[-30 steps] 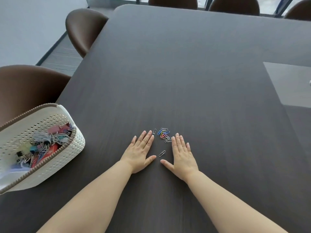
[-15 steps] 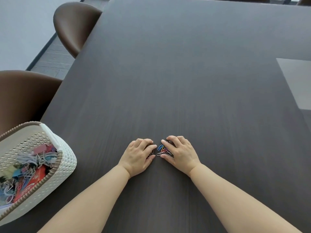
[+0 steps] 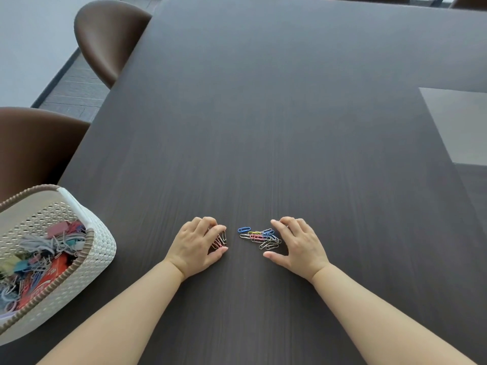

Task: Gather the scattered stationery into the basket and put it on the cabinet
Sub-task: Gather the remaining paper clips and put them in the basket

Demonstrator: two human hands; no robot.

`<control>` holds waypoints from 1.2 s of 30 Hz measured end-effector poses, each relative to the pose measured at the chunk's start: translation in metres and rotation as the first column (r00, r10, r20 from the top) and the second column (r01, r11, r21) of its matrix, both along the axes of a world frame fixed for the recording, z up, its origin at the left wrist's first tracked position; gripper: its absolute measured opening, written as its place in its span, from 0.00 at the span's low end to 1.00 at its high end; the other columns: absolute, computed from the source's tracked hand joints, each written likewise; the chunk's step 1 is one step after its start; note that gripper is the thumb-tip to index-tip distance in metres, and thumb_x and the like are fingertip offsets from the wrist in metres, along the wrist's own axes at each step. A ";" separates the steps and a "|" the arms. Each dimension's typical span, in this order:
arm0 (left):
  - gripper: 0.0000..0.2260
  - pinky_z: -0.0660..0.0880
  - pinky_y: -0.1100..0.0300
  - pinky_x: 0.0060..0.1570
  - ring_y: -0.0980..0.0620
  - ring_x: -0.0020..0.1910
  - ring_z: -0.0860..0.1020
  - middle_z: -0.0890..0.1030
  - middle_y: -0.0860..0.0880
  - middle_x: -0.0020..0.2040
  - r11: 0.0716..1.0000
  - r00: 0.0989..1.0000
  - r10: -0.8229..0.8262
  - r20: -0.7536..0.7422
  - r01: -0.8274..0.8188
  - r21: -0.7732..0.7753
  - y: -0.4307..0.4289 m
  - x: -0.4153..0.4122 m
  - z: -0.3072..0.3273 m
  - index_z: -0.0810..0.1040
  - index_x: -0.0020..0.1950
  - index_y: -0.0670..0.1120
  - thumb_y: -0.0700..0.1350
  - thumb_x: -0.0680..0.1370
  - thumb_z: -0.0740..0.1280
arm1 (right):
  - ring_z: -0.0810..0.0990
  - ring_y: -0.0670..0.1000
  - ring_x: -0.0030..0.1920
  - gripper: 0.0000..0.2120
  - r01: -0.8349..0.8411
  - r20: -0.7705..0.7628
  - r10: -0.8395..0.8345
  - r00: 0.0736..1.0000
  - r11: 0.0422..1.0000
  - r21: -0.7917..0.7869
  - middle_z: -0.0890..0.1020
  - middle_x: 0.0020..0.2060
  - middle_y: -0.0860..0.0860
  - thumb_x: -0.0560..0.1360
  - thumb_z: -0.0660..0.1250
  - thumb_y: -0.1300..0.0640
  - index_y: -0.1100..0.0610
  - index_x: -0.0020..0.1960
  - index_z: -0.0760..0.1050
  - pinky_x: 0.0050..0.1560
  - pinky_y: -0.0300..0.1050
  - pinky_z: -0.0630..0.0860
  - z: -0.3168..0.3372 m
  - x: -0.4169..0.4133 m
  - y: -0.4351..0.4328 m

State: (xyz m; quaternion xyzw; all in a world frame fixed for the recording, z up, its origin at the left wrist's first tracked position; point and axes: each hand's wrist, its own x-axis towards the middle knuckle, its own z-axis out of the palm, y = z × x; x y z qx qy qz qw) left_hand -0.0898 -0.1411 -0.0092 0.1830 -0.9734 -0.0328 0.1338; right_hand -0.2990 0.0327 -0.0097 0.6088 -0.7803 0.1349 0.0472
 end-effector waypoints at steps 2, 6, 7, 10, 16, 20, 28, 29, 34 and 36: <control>0.18 0.75 0.58 0.38 0.51 0.41 0.71 0.69 0.51 0.48 1.000 1.000 -0.003 0.003 0.003 -0.007 0.000 -0.003 0.000 0.73 0.53 0.50 0.60 0.71 0.59 | 0.68 0.50 0.47 0.32 -0.028 -0.035 0.028 0.999 0.999 0.016 0.76 0.49 0.50 0.67 0.56 0.31 0.55 0.58 0.74 0.47 0.45 0.79 -0.001 -0.001 -0.003; 0.12 0.74 0.62 0.28 0.51 0.31 0.75 0.75 0.49 0.39 0.999 0.999 -0.024 -0.045 0.026 0.028 0.006 -0.009 0.000 0.74 0.47 0.49 0.56 0.73 0.60 | 0.74 0.50 0.39 0.26 -0.088 -0.076 0.090 0.993 0.996 0.020 0.77 0.43 0.50 0.68 0.54 0.33 0.52 0.49 0.76 0.38 0.41 0.78 0.001 0.001 -0.021; 0.12 0.73 0.63 0.27 0.52 0.30 0.75 0.76 0.49 0.38 1.000 0.998 -0.019 -0.055 0.020 0.024 0.007 -0.009 0.000 0.75 0.45 0.49 0.56 0.73 0.60 | 0.75 0.50 0.37 0.25 -0.105 -0.081 0.106 0.991 0.994 0.007 0.77 0.41 0.50 0.68 0.55 0.33 0.52 0.47 0.76 0.35 0.40 0.77 0.002 0.002 -0.026; 0.13 0.70 0.65 0.24 0.53 0.27 0.74 0.76 0.50 0.36 1.000 0.997 -0.011 -0.081 0.011 0.006 0.009 -0.006 -0.001 0.76 0.40 0.48 0.56 0.73 0.60 | 0.74 0.51 0.33 0.19 -0.160 -0.102 0.153 0.983 0.985 -0.064 0.77 0.36 0.50 0.70 0.57 0.37 0.53 0.42 0.73 0.27 0.39 0.73 -0.003 0.005 -0.035; 0.25 0.70 0.63 0.22 0.53 0.26 0.72 0.75 0.49 0.34 1.000 0.990 -0.005 -0.142 0.003 -0.014 0.009 -0.006 -0.007 0.74 0.33 0.46 0.59 0.79 0.50 | 0.72 0.49 0.26 0.23 -0.114 -0.122 0.097 0.988 0.983 -0.143 0.72 0.28 0.49 0.79 0.48 0.42 0.54 0.34 0.67 0.21 0.40 0.66 -0.009 0.010 -0.032; 0.22 0.69 0.61 0.22 0.53 0.26 0.72 0.73 0.51 0.30 1.000 0.984 0.015 -0.176 -0.018 -0.017 0.011 -0.006 -0.010 0.70 0.34 0.48 0.59 0.80 0.49 | 0.72 0.48 0.24 0.26 -0.073 -0.155 0.053 0.986 0.990 -0.123 0.72 0.25 0.48 0.80 0.45 0.43 0.55 0.31 0.68 0.19 0.39 0.63 -0.008 0.012 -0.032; 0.24 0.66 0.65 0.20 0.54 0.22 0.72 0.74 0.53 0.26 0.989 0.973 0.147 -0.177 -0.141 0.048 0.022 -0.006 -0.005 0.73 0.30 0.46 0.61 0.78 0.53 | 0.70 0.49 0.18 0.19 0.022 -0.149 -0.021 0.989 1.000 0.009 0.71 0.20 0.48 0.72 0.53 0.45 0.55 0.28 0.69 0.17 0.34 0.59 0.001 0.025 -0.032; 0.22 0.66 0.66 0.20 0.54 0.21 0.71 0.73 0.53 0.25 0.984 0.971 0.175 -0.164 -0.166 0.065 0.025 -0.006 -0.004 0.73 0.30 0.46 0.60 0.75 0.56 | 0.70 0.49 0.17 0.19 0.039 -0.145 -0.037 0.989 0.999 0.016 0.71 0.20 0.48 0.71 0.53 0.45 0.55 0.27 0.69 0.17 0.33 0.58 0.003 0.027 -0.029; 0.25 0.64 0.66 0.20 0.54 0.20 0.70 0.73 0.54 0.26 0.954 0.955 0.250 -0.162 -0.214 0.210 0.041 0.012 0.009 0.72 0.31 0.47 0.62 0.77 0.51 | 0.67 0.49 0.17 0.25 0.133 -0.023 -0.133 0.991 0.991 -0.002 0.69 0.19 0.47 0.77 0.49 0.43 0.55 0.28 0.67 0.19 0.35 0.56 0.024 0.039 -0.013; 0.26 0.65 0.66 0.22 0.55 0.22 0.70 0.73 0.54 0.28 0.938 0.932 0.271 -0.241 -0.199 0.285 0.043 0.028 0.025 0.72 0.33 0.47 0.64 0.77 0.49 | 0.62 0.49 0.20 0.18 0.110 0.102 -0.103 0.989 0.992 -0.061 0.65 0.21 0.44 0.73 0.61 0.46 0.56 0.29 0.66 0.22 0.34 0.56 0.038 0.046 -0.012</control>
